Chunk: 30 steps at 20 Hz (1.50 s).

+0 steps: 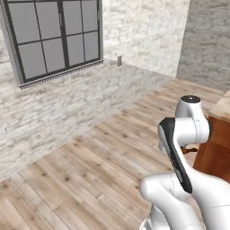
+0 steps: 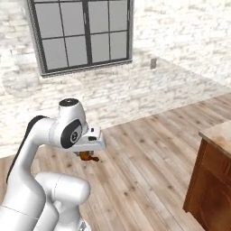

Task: Take the chicken drumsticks from the pan and place one on each plate on the dining counter.

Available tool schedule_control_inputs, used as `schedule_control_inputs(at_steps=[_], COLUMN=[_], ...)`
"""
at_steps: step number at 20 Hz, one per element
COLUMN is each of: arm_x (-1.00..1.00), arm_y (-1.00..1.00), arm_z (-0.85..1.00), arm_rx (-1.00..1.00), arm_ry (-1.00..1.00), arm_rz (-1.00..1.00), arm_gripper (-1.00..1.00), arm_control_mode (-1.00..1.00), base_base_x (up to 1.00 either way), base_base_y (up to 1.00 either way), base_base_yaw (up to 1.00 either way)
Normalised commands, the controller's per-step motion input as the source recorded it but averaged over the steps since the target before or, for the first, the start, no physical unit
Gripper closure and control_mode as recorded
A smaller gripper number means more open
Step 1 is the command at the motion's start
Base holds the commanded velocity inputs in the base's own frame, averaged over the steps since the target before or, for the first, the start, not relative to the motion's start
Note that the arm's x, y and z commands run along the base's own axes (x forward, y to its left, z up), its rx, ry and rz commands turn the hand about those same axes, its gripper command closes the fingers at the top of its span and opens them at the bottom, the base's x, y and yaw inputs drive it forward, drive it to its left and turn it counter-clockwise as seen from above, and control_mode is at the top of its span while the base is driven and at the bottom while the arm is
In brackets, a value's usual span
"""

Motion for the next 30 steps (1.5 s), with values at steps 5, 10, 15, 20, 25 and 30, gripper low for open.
schedule_control_inputs(at_steps=[5, 10, 15, 20, 25, 30], arm_x=[0.0, 0.0, 0.0, 0.0, 0.0, 0.0], arm_y=[0.0, 0.0, 0.0, 0.0, 0.0, 0.0], arm_z=[0.0, 0.0, 0.0, 0.0, 0.0, 0.0], arm_rx=[0.0, 0.0, 0.0, 0.0, 0.0, 0.0], arm_ry=[0.0, 0.0, 0.0, 0.0, 0.0, 0.0], arm_rz=[0.0, 0.0, 0.0, 0.0, 0.0, 0.0], arm_gripper=[1.0, 1.0, 1.0, 1.0, 1.0, 1.0], arm_control_mode=[1.0, 1.0, 1.0, 1.0, 1.0, 1.0], base_base_x=[0.97, 0.94, 0.93, 0.88, 0.83, 0.81], base_base_y=[0.35, 0.36, 0.36, 0.35, 0.34, 0.33], base_base_yaw=[-0.39, -0.44, -0.44, -0.49, -0.53, -0.53])
